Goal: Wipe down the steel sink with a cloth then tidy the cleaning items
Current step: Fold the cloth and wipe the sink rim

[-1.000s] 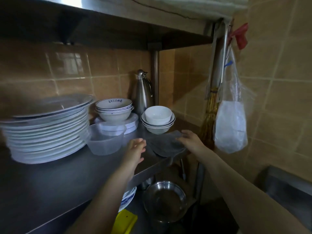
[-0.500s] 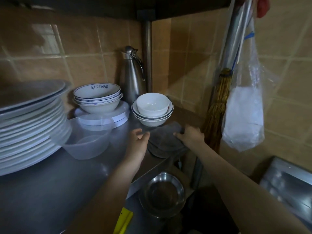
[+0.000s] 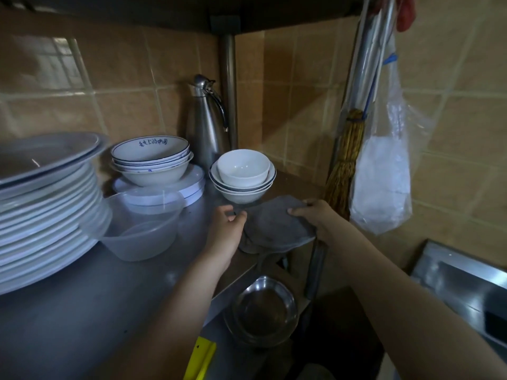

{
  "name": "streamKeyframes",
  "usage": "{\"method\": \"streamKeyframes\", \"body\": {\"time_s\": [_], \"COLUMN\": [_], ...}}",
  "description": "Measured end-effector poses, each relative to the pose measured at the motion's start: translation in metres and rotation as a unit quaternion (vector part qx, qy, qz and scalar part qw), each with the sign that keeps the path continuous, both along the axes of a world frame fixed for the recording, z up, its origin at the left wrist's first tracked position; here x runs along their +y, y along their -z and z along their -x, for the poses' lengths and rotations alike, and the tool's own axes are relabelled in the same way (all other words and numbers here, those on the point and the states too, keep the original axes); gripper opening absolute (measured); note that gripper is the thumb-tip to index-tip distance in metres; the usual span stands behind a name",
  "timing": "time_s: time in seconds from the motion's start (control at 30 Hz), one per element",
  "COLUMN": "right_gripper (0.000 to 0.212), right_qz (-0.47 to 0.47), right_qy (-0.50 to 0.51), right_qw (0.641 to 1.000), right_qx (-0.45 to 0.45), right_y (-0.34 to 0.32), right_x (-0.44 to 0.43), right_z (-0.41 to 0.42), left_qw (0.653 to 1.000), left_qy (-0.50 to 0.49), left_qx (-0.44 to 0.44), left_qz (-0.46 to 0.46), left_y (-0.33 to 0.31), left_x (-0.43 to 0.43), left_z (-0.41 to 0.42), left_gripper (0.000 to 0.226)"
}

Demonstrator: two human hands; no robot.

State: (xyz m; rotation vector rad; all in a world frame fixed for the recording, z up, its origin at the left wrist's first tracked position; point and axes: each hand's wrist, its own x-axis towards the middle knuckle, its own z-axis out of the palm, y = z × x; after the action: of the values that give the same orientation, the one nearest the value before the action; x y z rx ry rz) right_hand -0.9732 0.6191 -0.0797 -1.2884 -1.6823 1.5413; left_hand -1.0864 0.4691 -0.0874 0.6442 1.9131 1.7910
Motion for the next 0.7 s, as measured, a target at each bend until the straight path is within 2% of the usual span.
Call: {"method": "streamKeyframes", "body": {"time_s": [0.13, 0.33, 0.57, 0.7], "right_gripper": [0.037, 0.013, 0.022, 0.035], "right_qz": [0.006, -0.017, -0.038, -0.021], "right_qy": [-0.025, 0.027, 0.089, 0.144], "right_qw": [0.999, 0.996, 0.981, 0.972], "right_qx": [0.021, 0.089, 0.165, 0.186], "right_y": [-0.007, -0.018, -0.025, -0.012], "right_x": [-0.016, -0.048, -0.083, -0.098], "right_z": [-0.010, -0.039, -0.095, -0.136], "left_qw": [1.000, 0.998, 0.979, 0.968], "left_qy": [0.023, 0.058, 0.157, 0.213], "left_qx": [0.001, -0.002, -0.062, -0.070], "left_qz": [-0.008, -0.031, -0.114, -0.114], "left_y": [0.000, -0.006, -0.017, -0.001], "left_x": [-0.002, -0.009, -0.029, -0.035], "left_z": [-0.008, -0.022, -0.063, -0.085], "left_gripper": [0.024, 0.018, 0.030, 0.024]}}
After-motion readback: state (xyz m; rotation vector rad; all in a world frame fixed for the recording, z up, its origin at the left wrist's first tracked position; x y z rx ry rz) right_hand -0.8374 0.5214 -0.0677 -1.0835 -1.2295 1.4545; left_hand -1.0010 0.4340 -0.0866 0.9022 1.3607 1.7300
